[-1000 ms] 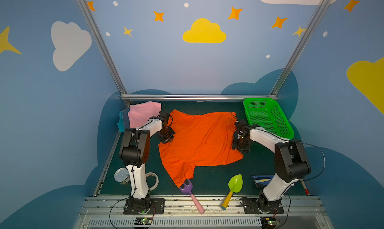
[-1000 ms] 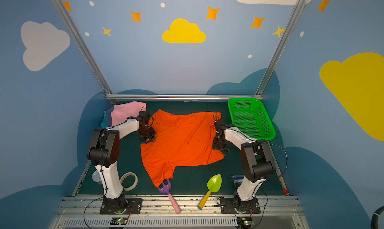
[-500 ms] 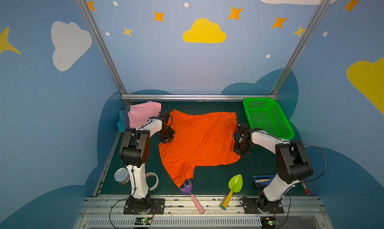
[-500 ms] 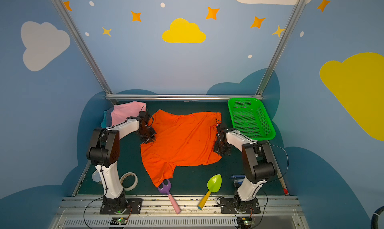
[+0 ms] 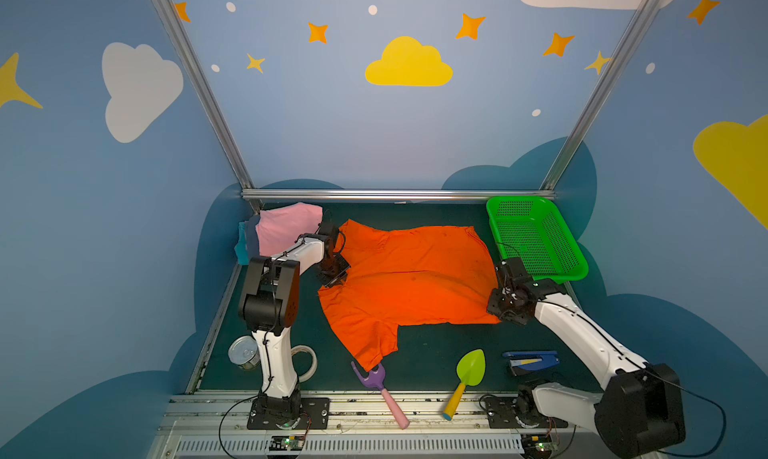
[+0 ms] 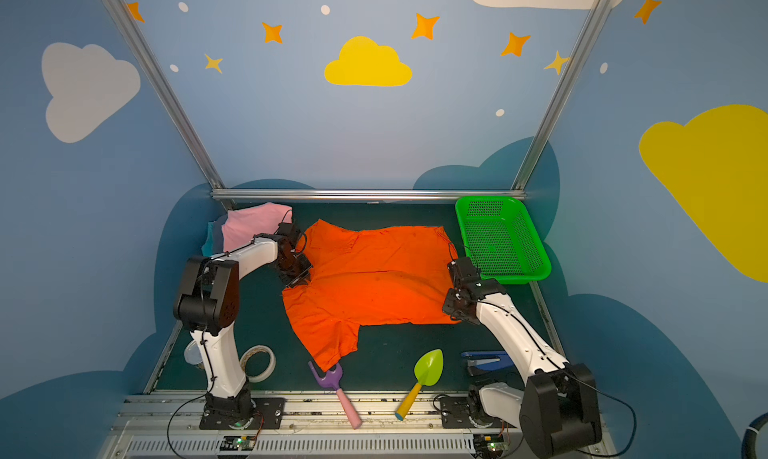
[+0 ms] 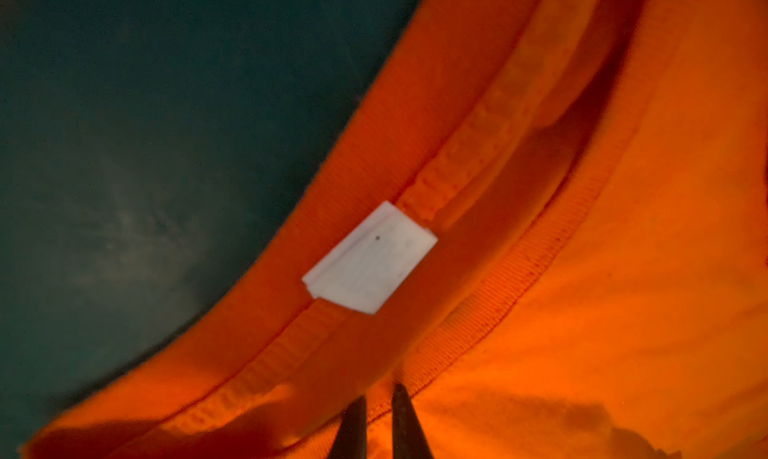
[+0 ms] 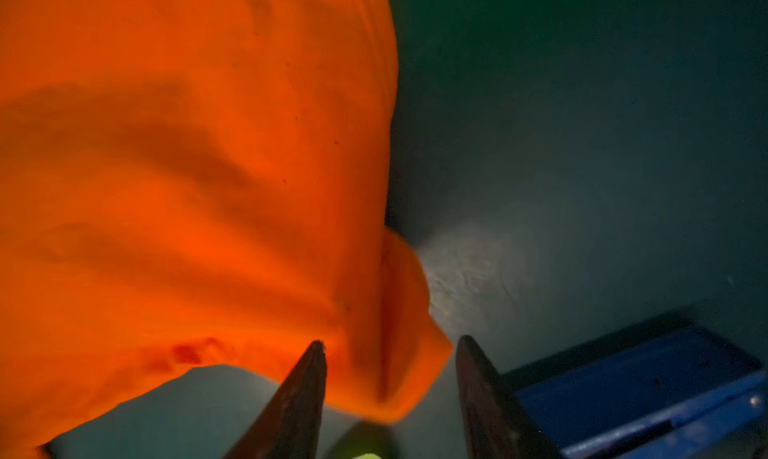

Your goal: Fold and stack the t-shirts

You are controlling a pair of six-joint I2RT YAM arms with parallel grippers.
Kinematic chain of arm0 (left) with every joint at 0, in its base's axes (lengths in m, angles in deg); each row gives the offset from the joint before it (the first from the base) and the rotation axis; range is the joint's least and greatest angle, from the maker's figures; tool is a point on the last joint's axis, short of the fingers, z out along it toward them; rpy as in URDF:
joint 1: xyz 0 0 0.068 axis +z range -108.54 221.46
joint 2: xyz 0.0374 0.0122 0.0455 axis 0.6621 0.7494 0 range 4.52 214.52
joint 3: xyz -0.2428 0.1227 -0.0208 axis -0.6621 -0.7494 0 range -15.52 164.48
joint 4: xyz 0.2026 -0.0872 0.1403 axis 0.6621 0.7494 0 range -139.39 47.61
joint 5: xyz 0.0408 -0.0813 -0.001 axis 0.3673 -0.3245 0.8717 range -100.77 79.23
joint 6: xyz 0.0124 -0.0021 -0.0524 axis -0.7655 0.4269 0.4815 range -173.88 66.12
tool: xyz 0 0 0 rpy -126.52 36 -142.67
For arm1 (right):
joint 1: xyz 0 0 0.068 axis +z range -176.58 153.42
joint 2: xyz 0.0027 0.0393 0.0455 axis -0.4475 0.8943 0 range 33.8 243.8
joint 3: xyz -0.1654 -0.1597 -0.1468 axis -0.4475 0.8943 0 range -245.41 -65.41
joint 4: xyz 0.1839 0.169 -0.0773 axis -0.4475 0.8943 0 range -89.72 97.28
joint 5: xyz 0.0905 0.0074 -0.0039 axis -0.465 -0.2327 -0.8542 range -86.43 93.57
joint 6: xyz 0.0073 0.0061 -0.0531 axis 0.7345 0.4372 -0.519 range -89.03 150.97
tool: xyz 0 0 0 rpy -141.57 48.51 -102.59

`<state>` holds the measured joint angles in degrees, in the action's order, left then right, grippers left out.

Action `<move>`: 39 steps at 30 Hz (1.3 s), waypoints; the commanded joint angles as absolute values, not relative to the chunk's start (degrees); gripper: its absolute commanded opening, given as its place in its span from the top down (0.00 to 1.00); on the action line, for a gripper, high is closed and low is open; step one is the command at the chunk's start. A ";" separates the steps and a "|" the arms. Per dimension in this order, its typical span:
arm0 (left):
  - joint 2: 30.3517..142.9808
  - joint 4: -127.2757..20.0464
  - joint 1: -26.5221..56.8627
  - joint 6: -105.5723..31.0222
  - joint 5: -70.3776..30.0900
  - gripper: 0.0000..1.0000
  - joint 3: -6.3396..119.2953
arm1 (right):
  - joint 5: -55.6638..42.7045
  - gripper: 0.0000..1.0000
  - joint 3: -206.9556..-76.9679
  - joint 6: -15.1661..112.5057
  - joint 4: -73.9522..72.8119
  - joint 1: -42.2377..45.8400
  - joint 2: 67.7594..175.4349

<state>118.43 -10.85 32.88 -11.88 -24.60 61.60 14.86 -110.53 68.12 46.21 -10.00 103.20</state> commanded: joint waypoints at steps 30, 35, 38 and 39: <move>115.26 5.93 36.88 -9.62 -6.14 0.86 60.02 | 12.75 1.00 -161.64 54.60 50.86 -7.14 149.47; 116.16 5.19 35.70 -9.37 -7.51 0.86 60.94 | 13.94 1.00 -176.24 52.19 54.92 -7.46 161.44; 117.28 5.53 35.65 -9.84 -7.76 0.86 61.46 | 14.26 1.00 -185.01 51.26 57.73 -7.56 167.61; 117.55 5.70 35.66 -10.03 -7.70 0.86 61.70 | 14.23 1.00 -187.68 50.82 58.45 -7.59 169.41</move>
